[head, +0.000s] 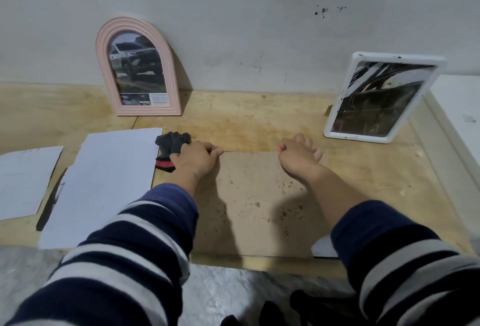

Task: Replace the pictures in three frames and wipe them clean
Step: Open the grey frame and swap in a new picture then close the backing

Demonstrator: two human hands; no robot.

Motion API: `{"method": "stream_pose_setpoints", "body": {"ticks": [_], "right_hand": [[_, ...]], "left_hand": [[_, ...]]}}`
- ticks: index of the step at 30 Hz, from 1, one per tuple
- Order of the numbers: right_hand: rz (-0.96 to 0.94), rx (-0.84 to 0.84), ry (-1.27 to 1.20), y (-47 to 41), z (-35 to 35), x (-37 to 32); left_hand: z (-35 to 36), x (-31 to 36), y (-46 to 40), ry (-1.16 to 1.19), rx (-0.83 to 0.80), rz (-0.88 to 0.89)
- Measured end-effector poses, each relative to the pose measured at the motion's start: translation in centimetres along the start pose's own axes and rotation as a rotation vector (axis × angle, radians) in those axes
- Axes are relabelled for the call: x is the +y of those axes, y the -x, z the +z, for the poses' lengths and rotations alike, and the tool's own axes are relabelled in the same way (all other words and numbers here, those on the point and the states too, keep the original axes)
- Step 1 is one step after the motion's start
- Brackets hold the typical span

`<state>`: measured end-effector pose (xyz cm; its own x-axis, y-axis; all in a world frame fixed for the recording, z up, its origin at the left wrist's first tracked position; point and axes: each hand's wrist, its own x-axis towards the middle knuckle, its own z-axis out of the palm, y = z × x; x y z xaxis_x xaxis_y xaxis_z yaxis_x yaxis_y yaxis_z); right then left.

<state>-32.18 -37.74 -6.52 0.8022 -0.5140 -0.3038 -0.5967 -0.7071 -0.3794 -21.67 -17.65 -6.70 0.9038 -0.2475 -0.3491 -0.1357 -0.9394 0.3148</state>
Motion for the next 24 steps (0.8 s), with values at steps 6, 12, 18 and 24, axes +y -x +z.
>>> {"method": "stream_pose_setpoints", "body": {"ticks": [6, 12, 18, 24], "right_hand": [[-0.085, 0.096, 0.105, 0.8, 1.0, 0.2], [-0.132, 0.161, 0.079, 0.7, 1.5, 0.5], [-0.125, 0.194, 0.037, 0.8, 1.6, 0.7], [-0.111, 0.183, 0.040, 0.8, 1.4, 0.7]], "left_hand": [[-0.4, 1.4, 0.0, 0.113, -0.025, -0.120], [-0.2, 1.6, -0.8, 0.106, -0.116, -0.195], [0.5, 1.6, -1.0, 0.281, -0.019, -0.095], [1.3, 0.5, 0.4, 0.454, 0.325, -0.074]]}}
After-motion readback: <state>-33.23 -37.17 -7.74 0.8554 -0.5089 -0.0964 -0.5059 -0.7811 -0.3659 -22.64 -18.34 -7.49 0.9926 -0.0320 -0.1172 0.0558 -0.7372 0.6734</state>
